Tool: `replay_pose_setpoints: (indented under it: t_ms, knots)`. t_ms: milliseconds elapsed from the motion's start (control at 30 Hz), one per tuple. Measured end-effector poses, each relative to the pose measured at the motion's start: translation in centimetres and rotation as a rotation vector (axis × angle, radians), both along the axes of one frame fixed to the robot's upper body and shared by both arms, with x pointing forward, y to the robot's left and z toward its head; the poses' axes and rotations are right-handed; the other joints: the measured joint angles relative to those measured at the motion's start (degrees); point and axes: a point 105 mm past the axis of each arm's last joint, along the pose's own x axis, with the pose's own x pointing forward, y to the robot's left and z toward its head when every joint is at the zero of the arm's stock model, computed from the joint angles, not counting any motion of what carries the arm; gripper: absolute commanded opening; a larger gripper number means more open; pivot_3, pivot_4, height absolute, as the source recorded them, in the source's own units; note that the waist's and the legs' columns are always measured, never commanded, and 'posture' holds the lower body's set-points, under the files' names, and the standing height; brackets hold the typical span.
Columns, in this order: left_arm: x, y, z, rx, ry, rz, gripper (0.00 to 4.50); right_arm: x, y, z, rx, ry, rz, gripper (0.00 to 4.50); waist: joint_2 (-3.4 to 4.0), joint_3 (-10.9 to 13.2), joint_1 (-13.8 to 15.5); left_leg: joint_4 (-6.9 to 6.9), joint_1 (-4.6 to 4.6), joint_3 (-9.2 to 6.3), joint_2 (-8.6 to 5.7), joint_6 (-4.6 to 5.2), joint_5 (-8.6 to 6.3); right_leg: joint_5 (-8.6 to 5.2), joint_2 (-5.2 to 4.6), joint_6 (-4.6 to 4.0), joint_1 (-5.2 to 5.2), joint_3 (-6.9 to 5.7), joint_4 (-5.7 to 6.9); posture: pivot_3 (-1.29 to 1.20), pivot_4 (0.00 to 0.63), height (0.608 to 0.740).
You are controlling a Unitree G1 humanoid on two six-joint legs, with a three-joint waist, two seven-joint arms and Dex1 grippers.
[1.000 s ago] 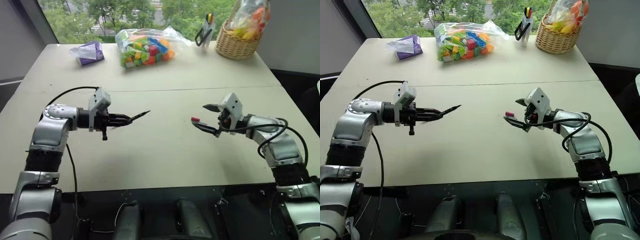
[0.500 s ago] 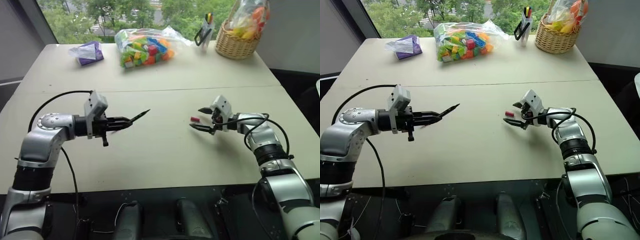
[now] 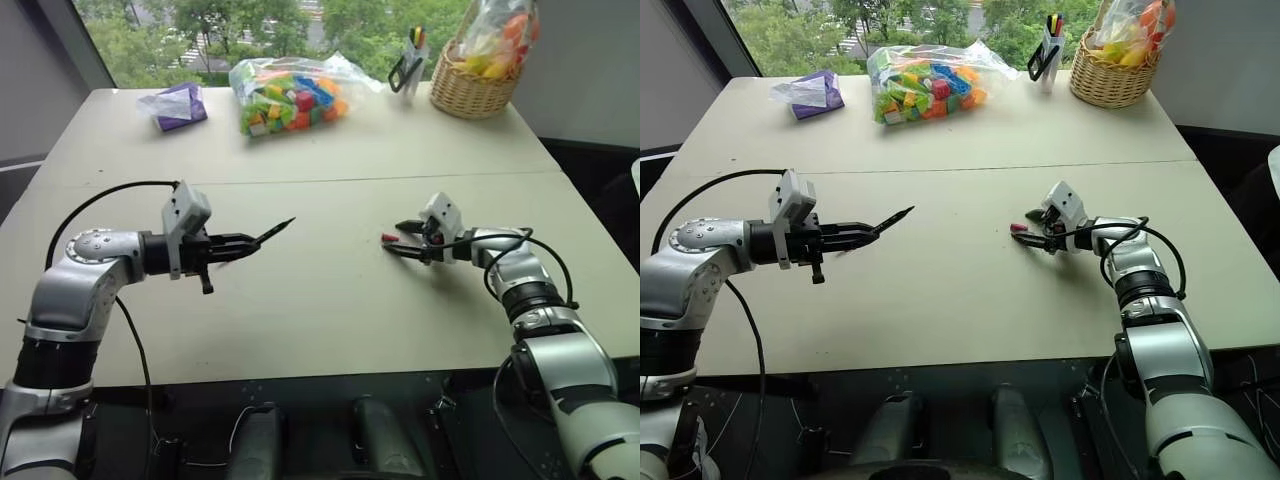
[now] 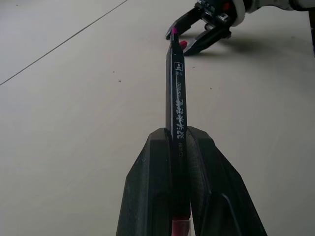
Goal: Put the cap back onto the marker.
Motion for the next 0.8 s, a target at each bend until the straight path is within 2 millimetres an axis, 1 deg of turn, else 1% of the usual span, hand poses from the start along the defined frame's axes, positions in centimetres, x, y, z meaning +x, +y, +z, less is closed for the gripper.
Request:
replay_pose_setpoints:
  t_ms: [67,100,133,400,500,567,600,667,733,800]
  knots:
    - [0.0,-0.1,-0.1,0.004,0.003,-0.004,0.00,0.0,0.1,0.0,0.001,0.001,0.003,0.54,0.00,0.0,0.0,0.00,0.01,0.00,0.00,0.00,0.00,0.00,0.00,0.00,0.00,0.00,0.00,0.00,0.150,0.740]
    - [0.0,-0.1,-0.2,0.006,0.005,-0.007,0.00,-0.1,0.1,0.0,0.004,0.002,0.007,0.12,0.00,0.0,-0.1,0.00,0.01,0.00,0.00,0.00,0.00,0.00,0.00,0.00,0.01,0.00,0.00,0.00,0.150,0.740]
    - [-0.1,-0.1,-0.2,0.007,0.006,-0.008,0.00,-0.1,0.2,0.0,0.004,0.001,0.011,0.05,0.00,0.0,-0.1,0.00,0.01,0.00,0.00,0.00,0.00,0.00,0.00,0.00,0.01,0.00,0.00,0.00,0.150,0.740]
    - [0.2,-0.3,-0.6,0.026,0.010,-0.045,0.00,-0.6,1.0,-0.1,-0.002,-0.024,0.044,0.05,0.00,0.0,-0.9,-0.01,0.02,-0.02,0.00,0.00,0.00,0.00,0.00,0.00,0.02,-0.01,0.02,0.00,0.150,0.740]
    - [0.6,-0.9,-0.9,0.056,0.002,-0.091,0.00,-1.2,1.4,0.1,-0.061,-0.053,0.091,0.05,0.01,0.0,-1.1,-0.02,0.02,-0.02,-0.01,0.00,0.00,0.00,0.00,0.00,0.02,-0.01,0.04,0.00,0.150,0.740]
    - [0.9,-1.3,-1.3,0.092,-0.014,-0.132,0.00,-1.9,1.3,0.4,-0.137,-0.077,0.140,0.05,0.04,0.0,-1.0,-0.02,0.01,-0.03,-0.02,0.00,0.00,0.00,0.00,0.00,0.01,-0.01,0.04,0.00,0.150,0.740]
    - [1.0,-1.5,-1.5,0.111,-0.021,-0.155,0.00,-2.2,1.3,0.8,-0.184,-0.094,0.170,0.05,0.07,0.0,-1.1,-0.01,0.00,-0.01,-0.03,0.00,0.00,0.00,0.00,0.00,-0.01,0.00,0.04,0.00,0.150,0.740]
    - [1.4,-2.1,-1.9,0.153,-0.038,-0.202,0.00,-2.8,1.5,2.5,-0.259,-0.146,0.222,0.05,0.14,0.1,-1.0,0.00,-0.03,-0.01,-0.06,0.00,0.00,0.00,-0.02,0.00,-0.04,0.00,0.05,0.00,0.150,0.740]
    - [1.9,-2.8,-2.1,0.201,-0.074,-0.243,0.00,-3.3,2.1,4.4,-0.327,-0.213,0.265,0.05,0.14,0.1,-1.0,0.00,-0.03,-0.02,-0.05,0.00,0.00,0.00,0.00,0.00,-0.04,-0.01,0.05,0.00,0.150,0.740]
    - [2.4,-3.1,-2.3,0.261,-0.119,-0.268,0.00,-4.0,2.8,5.5,-0.398,-0.257,0.303,0.05,0.13,0.1,-1.2,-0.01,-0.02,-0.02,-0.03,0.01,0.00,0.00,0.04,0.00,-0.05,0.00,0.05,0.00,0.150,0.740]
